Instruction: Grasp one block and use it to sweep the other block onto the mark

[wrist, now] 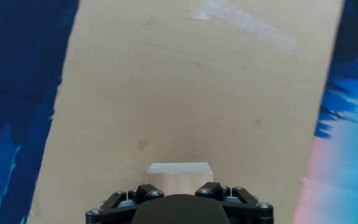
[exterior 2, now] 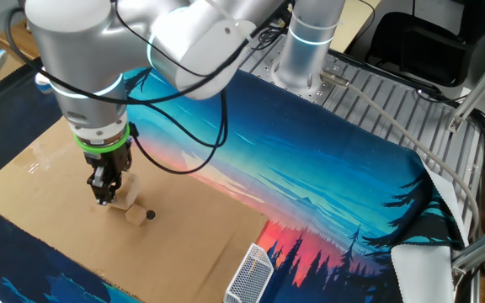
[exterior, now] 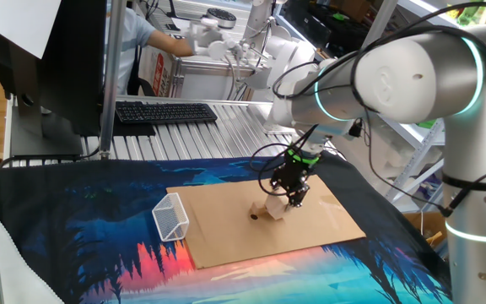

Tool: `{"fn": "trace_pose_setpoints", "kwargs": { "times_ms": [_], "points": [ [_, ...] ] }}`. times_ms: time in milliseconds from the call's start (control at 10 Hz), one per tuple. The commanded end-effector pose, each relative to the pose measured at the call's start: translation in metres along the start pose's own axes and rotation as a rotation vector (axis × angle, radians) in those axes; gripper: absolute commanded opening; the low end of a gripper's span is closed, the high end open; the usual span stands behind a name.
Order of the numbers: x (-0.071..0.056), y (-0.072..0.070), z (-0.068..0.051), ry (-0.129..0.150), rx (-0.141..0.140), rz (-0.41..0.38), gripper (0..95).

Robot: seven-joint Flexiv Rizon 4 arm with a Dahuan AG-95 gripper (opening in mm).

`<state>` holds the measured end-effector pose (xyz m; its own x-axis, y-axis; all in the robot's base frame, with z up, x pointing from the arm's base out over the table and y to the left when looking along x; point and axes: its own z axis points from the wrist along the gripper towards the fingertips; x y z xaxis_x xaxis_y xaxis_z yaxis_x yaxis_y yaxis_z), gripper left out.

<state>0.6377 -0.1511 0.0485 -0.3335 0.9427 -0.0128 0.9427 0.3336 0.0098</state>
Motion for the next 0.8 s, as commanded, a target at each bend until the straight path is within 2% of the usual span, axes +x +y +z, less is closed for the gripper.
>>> {"fn": "trace_pose_setpoints", "kwargs": {
  "times_ms": [100,500,800],
  "points": [
    [0.000,0.001,0.000,0.000,-0.010,-0.001,0.0],
    [-0.004,0.000,0.001,-0.020,-0.009,0.009,0.0],
    [-0.014,0.007,-0.003,-0.023,-0.010,0.042,0.0]
  ]
}}
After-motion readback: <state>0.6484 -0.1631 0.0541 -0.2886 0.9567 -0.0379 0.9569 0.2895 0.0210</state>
